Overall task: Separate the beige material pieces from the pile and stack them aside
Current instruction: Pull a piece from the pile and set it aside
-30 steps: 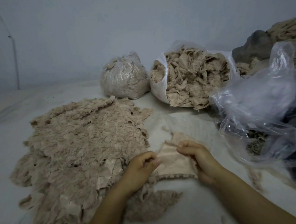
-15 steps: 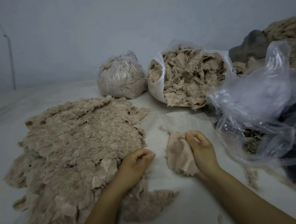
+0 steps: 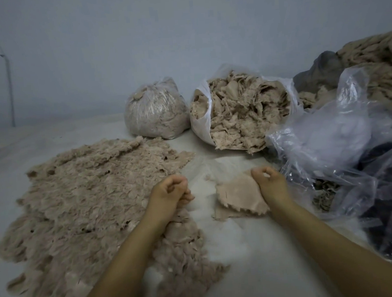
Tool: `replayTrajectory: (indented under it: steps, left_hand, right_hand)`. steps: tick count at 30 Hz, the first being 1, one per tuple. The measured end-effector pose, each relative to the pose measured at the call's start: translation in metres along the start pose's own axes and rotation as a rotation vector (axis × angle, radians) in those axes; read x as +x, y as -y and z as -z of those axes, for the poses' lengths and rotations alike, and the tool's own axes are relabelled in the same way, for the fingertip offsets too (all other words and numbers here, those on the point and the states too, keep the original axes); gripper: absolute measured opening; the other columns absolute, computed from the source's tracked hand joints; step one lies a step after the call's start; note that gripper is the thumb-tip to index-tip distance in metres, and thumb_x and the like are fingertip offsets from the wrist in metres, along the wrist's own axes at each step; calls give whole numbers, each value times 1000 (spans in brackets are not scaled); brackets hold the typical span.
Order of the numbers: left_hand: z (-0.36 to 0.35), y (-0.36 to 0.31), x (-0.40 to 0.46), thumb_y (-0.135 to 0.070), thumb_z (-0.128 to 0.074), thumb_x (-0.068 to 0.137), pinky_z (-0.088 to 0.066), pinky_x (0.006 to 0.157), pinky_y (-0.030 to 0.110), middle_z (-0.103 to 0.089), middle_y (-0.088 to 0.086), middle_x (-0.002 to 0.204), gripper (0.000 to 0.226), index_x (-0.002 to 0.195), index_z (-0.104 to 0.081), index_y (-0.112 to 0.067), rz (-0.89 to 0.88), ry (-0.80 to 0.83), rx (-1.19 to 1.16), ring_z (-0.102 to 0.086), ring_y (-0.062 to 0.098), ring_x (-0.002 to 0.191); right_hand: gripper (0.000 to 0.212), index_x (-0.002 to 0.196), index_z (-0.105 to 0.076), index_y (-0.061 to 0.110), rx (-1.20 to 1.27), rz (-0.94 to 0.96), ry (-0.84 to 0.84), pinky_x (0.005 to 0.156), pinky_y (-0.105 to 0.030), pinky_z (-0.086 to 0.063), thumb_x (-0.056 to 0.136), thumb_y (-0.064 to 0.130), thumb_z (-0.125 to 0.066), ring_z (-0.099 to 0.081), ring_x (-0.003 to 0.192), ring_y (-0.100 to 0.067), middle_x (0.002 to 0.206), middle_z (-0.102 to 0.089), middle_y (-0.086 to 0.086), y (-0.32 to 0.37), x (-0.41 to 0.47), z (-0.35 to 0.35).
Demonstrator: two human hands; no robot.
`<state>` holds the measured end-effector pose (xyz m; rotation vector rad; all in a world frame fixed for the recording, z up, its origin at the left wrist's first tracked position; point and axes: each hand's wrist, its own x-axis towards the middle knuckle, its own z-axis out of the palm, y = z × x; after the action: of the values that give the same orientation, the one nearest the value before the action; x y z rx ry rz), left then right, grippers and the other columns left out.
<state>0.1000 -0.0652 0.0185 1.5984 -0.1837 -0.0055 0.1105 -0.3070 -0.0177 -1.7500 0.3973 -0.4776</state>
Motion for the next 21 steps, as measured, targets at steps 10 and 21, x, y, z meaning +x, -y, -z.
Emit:
replayTrajectory:
  steps: [10,21]
  left_hand:
    - [41,29,-30,-36,-72,81,-39,77,6,-59,-32,91,24,105,-68,-31,-147,569,910,-53,-14,89]
    - [5,28,-26,-23,-62,91,-41,54,16,-62,-10,58,33,60,-65,-36,-305,81,491,-55,2,55]
  right_hand:
    - [34,127,-54,20,-831,319,155,96,-35,-35,93,27,-54,-44,119,-31,125,-51,-10,-20,-14,11]
    - [24,87,-61,-4,-42,180,559,65,-28,-48,84,17,-71,-59,67,-17,79,-66,-15,16,-101,-47]
